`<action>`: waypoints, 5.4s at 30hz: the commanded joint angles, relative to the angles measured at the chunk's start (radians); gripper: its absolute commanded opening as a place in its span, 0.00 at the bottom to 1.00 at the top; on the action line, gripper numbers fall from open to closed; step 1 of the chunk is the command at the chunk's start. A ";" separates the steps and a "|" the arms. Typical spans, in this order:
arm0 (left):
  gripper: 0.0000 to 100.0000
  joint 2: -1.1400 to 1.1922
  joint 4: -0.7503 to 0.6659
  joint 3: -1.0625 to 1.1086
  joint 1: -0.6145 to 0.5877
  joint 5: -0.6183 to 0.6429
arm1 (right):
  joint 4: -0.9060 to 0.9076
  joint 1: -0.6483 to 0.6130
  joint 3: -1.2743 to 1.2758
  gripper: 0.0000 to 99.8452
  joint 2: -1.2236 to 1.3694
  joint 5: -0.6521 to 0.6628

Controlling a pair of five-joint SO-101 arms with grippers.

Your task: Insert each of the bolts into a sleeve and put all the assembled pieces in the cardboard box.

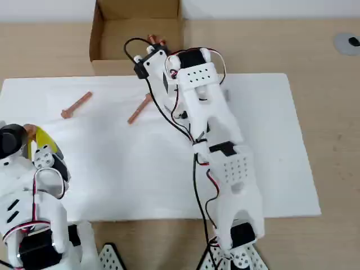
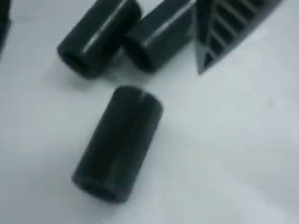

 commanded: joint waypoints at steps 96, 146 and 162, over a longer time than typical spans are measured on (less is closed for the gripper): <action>0.00 -0.019 -0.006 -0.034 -0.006 0.066 | 0.058 -0.004 -0.136 0.24 0.081 -0.213; 0.00 -0.073 -0.005 -0.147 -0.005 0.074 | 0.061 -0.101 -0.219 0.01 -0.401 -0.180; 0.00 -0.142 -0.178 -0.025 -0.002 0.074 | -0.439 -0.309 1.234 0.01 -1.460 -0.253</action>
